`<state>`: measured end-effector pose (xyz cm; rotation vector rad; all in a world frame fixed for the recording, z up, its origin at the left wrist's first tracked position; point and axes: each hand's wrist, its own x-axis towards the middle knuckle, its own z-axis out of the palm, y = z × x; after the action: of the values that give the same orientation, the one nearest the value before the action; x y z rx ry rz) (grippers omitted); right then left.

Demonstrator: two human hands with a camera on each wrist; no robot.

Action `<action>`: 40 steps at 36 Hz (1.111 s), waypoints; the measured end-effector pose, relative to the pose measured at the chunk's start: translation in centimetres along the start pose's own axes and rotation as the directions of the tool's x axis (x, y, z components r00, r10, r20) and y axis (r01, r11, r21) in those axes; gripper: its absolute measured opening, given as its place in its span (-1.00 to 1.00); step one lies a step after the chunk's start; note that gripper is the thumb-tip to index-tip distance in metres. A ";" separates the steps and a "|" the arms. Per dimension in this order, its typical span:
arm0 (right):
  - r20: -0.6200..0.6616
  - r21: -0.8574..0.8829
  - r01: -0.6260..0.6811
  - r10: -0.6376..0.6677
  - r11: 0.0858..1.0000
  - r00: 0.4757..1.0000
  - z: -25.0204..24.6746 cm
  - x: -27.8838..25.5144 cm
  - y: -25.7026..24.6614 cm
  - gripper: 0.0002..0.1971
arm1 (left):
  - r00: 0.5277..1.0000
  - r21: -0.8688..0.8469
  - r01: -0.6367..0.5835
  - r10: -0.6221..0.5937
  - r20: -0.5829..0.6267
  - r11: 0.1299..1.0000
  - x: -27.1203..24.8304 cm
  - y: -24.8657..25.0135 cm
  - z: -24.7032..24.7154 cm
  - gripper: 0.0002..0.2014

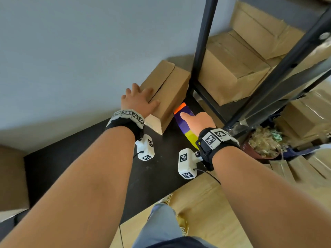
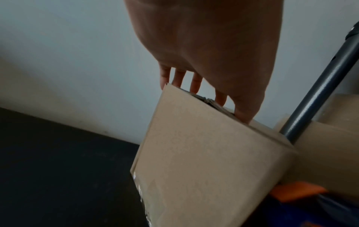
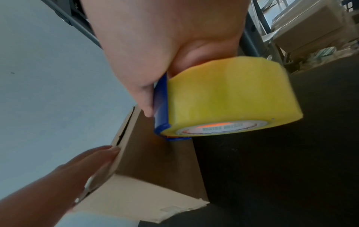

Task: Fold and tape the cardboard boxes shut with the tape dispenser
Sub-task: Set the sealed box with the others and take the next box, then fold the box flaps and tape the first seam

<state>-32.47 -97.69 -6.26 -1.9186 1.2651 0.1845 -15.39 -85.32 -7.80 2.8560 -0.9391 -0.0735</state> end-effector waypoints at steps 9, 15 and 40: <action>-0.041 0.033 0.071 -0.070 0.997 0.997 0.0 -3.1 -0.4 -0.41 | 0.988 0.105 0.148 -0.141 -0.069 0.983 -7.8 0.0 -0.7 -0.42; -0.050 0.181 0.124 -0.117 0.976 0.992 0.2 -5.6 -0.4 -0.49 | 0.945 0.080 0.327 -0.325 -0.041 0.942 -12.6 0.3 -1.0 -0.45; -0.115 0.279 0.319 -0.298 0.906 0.948 1.7 -10.6 -6.3 -0.54 | 0.979 0.027 0.077 -0.081 0.187 0.997 -14.1 -6.2 -2.4 -0.56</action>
<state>-31.95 -87.99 1.57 -1.8433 0.9516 -0.2270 -22.85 -71.73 -6.20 2.9444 -0.8614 -0.3496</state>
